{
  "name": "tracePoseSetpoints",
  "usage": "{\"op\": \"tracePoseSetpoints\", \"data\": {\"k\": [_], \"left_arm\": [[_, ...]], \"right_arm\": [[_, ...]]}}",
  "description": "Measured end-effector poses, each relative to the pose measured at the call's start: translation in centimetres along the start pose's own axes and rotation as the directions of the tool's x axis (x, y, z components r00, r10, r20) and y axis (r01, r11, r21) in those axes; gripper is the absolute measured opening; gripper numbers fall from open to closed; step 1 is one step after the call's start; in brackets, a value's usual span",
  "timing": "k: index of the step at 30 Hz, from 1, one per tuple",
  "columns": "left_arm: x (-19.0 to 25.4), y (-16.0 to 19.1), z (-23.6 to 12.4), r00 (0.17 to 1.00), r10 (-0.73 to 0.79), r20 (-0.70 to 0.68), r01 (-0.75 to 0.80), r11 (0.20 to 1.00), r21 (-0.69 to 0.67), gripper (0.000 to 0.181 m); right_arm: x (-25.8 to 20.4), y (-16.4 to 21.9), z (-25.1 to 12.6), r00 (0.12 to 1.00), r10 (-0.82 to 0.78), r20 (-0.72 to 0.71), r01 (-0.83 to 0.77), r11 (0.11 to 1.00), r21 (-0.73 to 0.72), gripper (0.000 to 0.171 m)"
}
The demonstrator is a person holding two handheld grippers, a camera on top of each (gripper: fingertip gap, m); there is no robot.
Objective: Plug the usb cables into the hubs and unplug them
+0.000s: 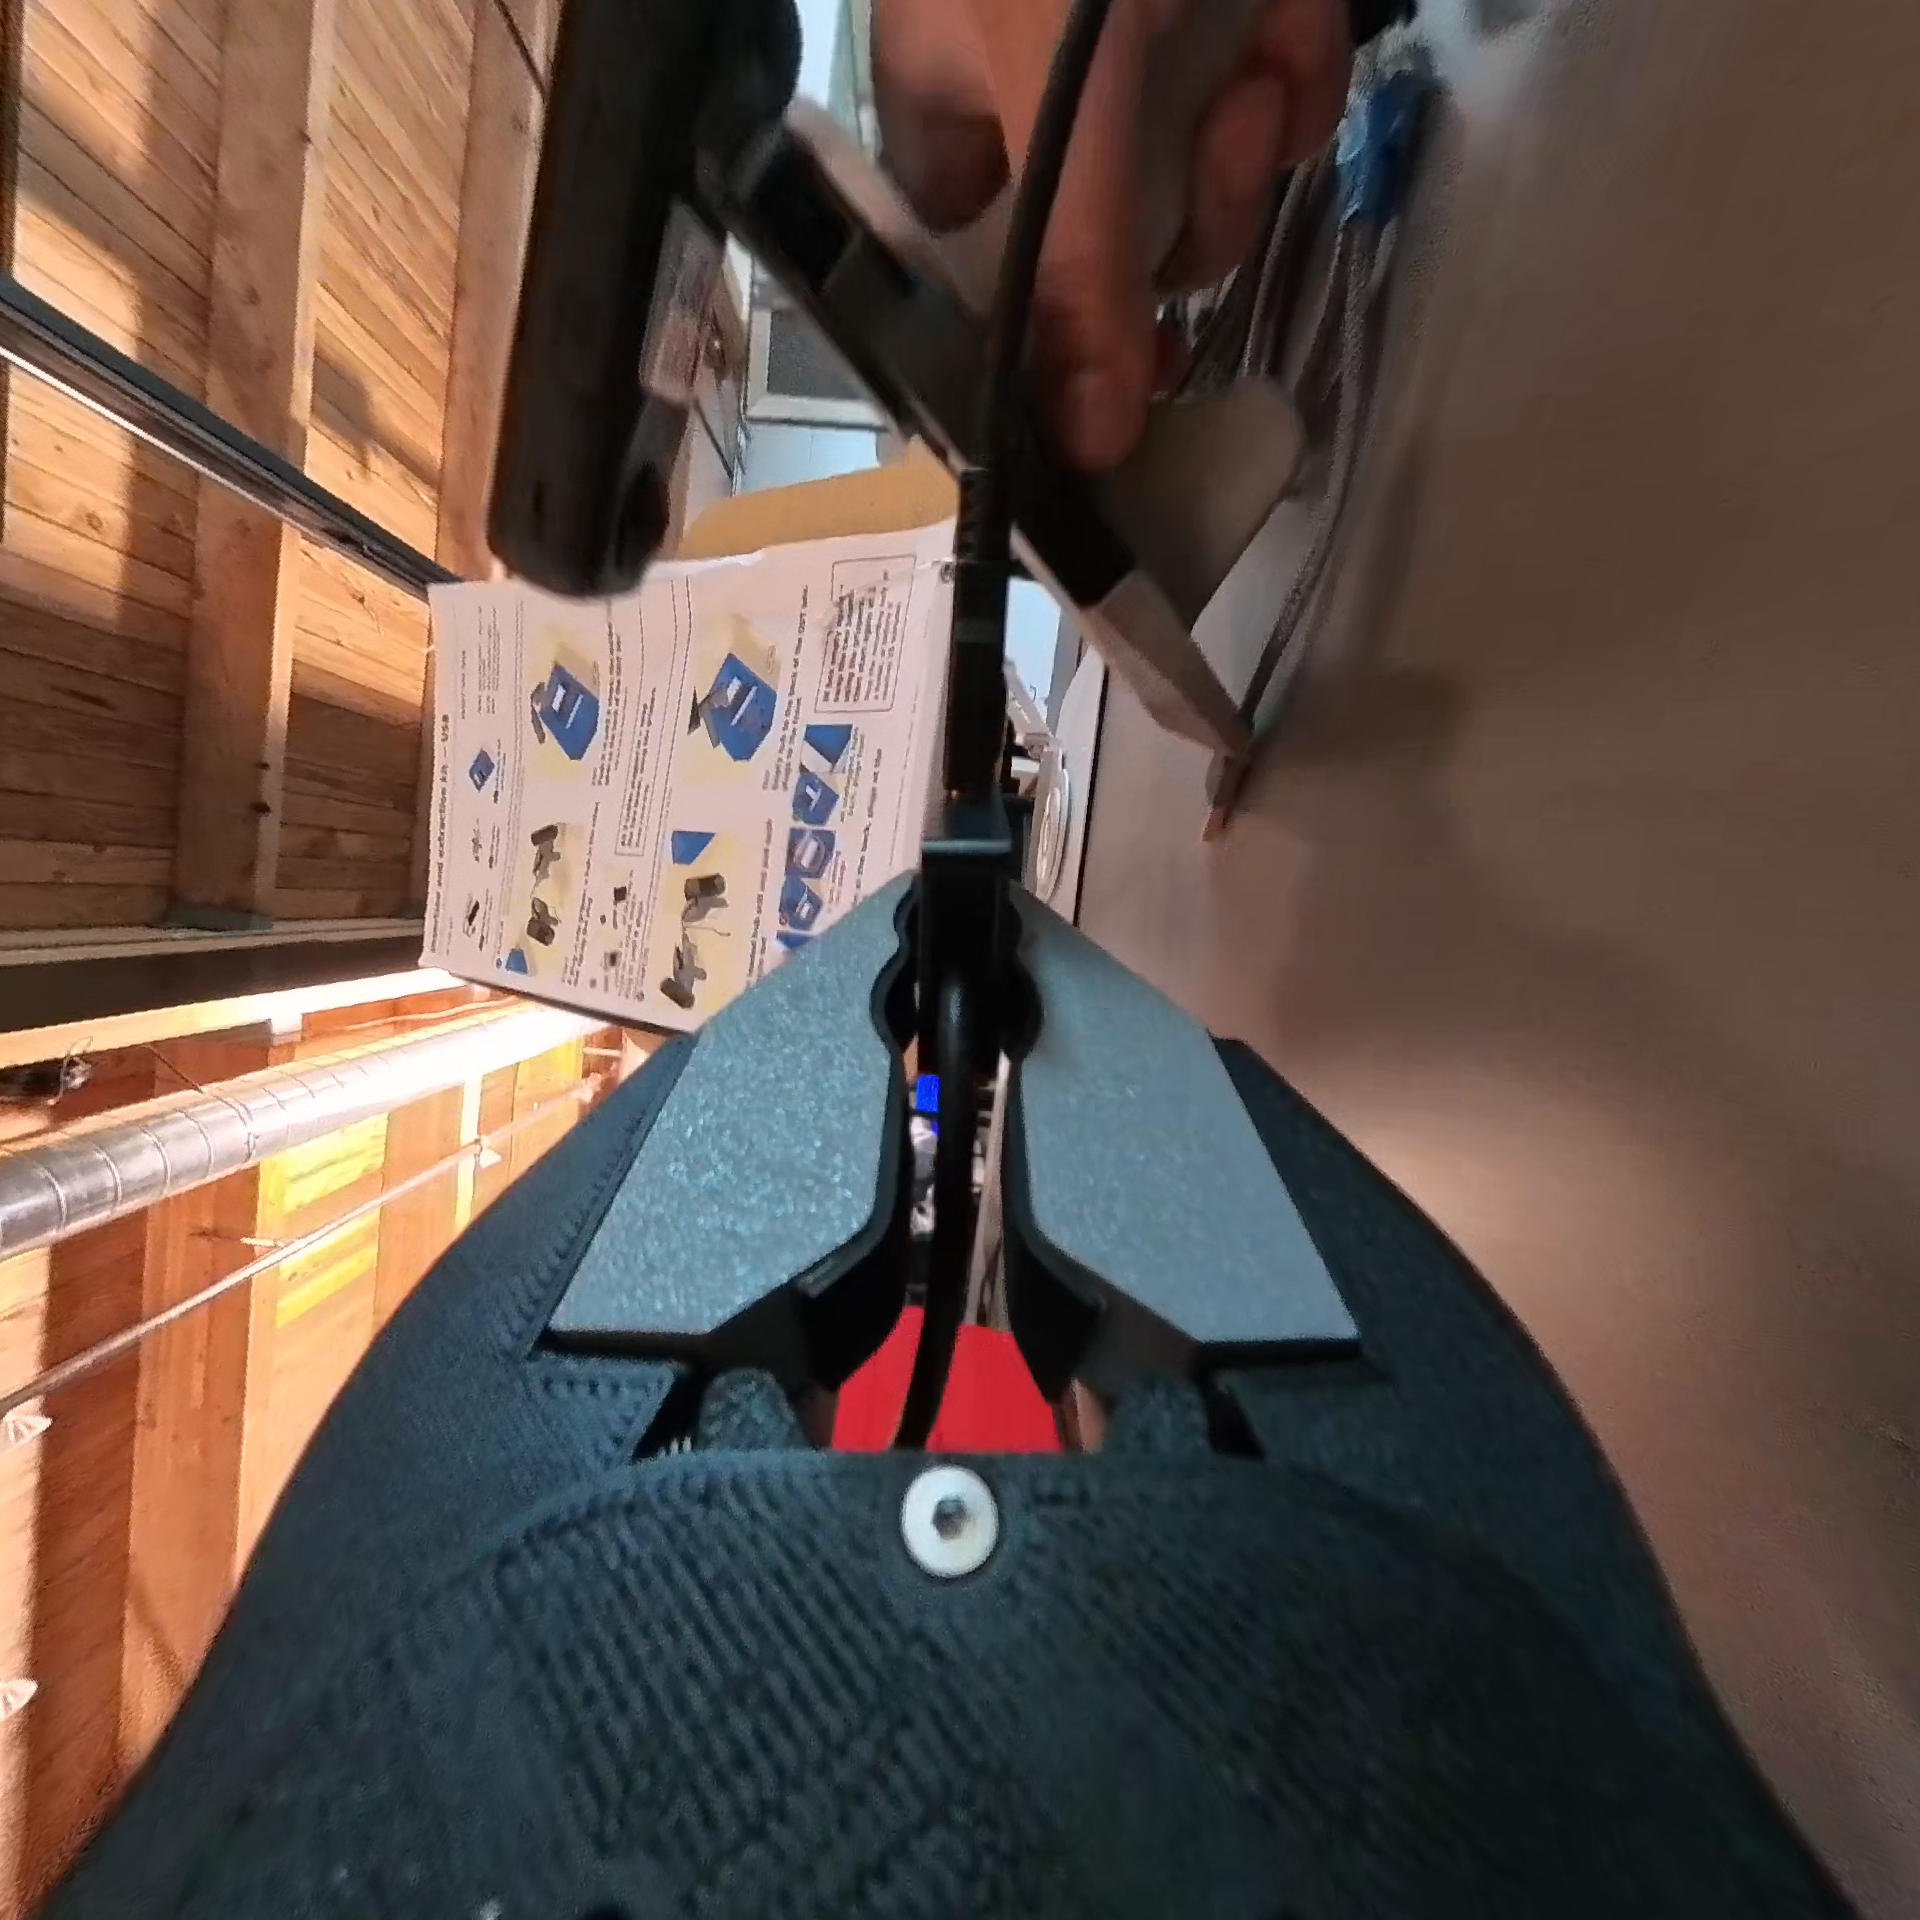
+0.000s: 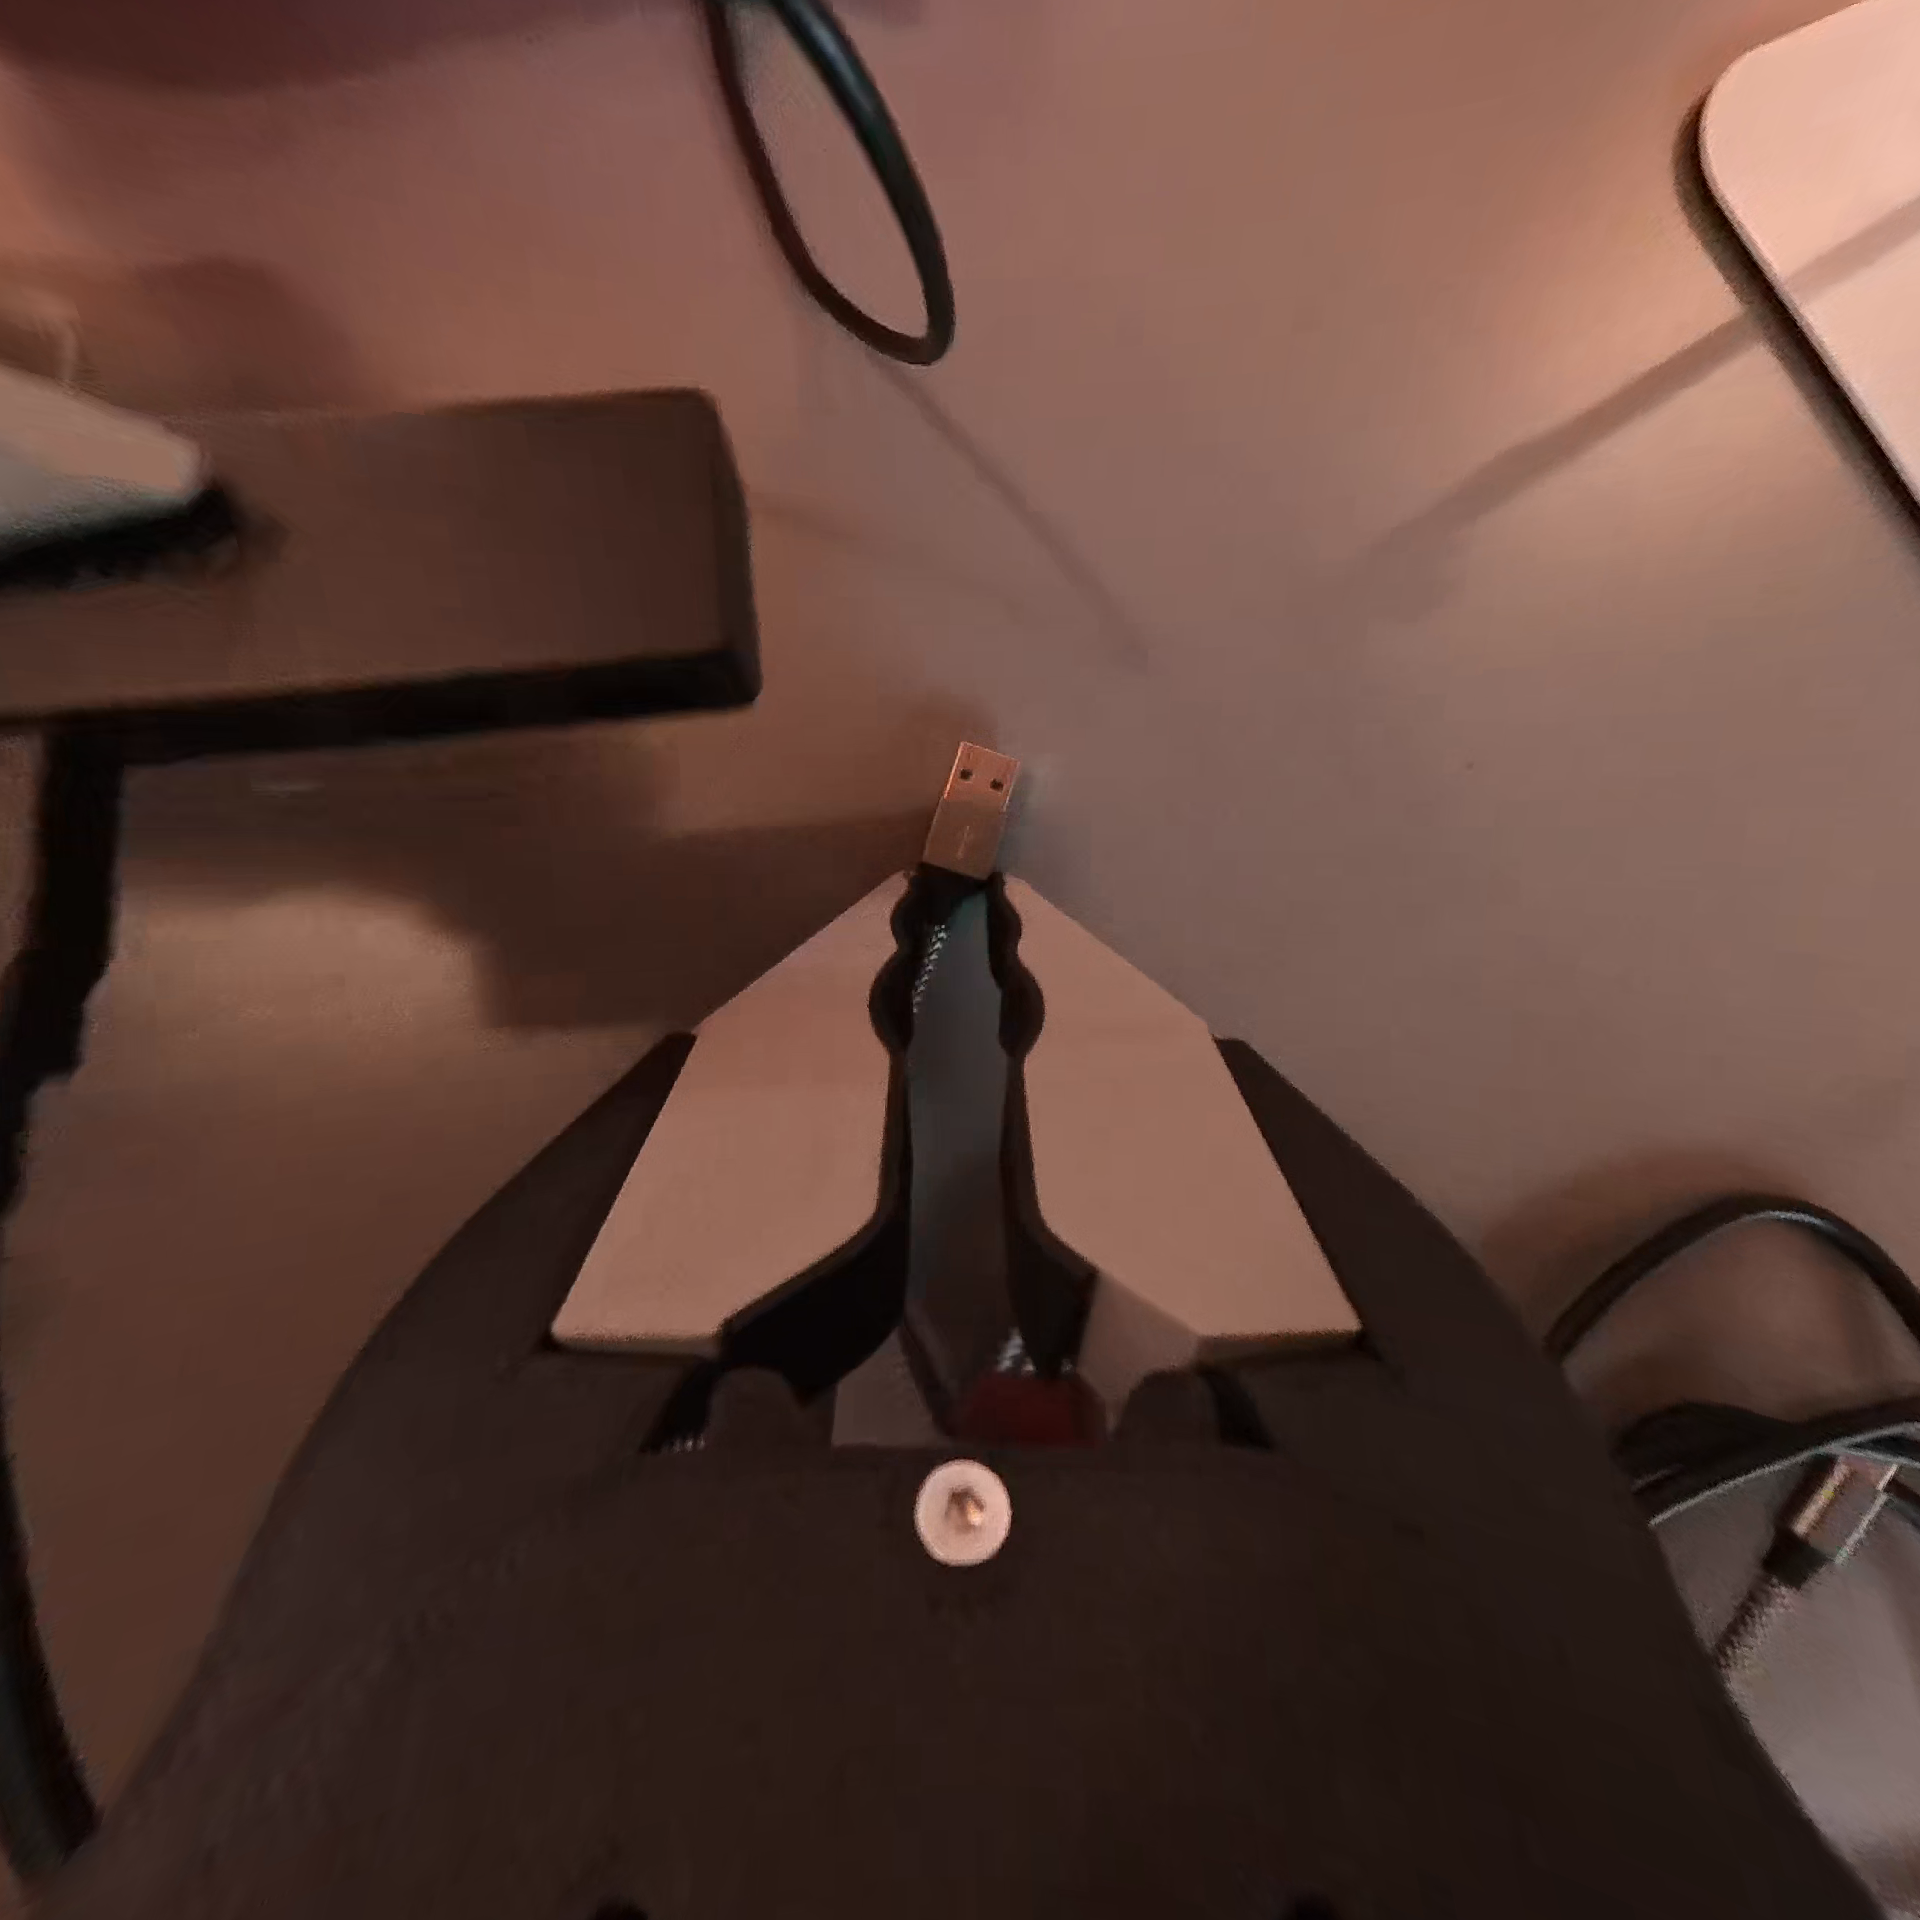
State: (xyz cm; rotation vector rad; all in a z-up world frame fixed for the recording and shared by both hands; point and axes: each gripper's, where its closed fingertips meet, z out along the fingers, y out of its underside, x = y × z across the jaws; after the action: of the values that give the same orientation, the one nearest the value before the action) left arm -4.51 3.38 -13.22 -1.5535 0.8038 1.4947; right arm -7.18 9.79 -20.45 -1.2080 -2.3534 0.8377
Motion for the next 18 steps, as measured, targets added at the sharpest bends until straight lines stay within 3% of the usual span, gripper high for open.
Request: {"op": "tracePoseSetpoints", "data": {"k": [4,8,11,18], "left_arm": [[-0.3,0.3,0.2,1.000,-0.027,0.010,0.027,0.999,-0.017,0.009],[-0.5,-0.2,0.2,0.999,-0.012,0.034,0.012,1.000,-0.007,0.009],[-0.9,-0.3,0.1,0.997,0.021,0.072,-0.020,1.000,-0.011,0.009],[-2.1,-0.4,-0.2,0.990,0.019,0.137,-0.017,1.000,-0.013,0.009]], "right_arm": [[-1.6,-2.2,-4.0,0.984,-0.134,0.116,0.099,0.958,0.268,0.008],[-2.3,-3.8,-8.2,0.917,-0.394,-0.069,0.376,0.791,0.482,0.007],[-3.0,-4.1,-9.1,0.862,-0.482,-0.158,0.488,0.702,0.519,0.007],[-5.2,-4.4,-9.8,0.773,-0.606,-0.189,0.579,0.551,0.601,0.006]]}}
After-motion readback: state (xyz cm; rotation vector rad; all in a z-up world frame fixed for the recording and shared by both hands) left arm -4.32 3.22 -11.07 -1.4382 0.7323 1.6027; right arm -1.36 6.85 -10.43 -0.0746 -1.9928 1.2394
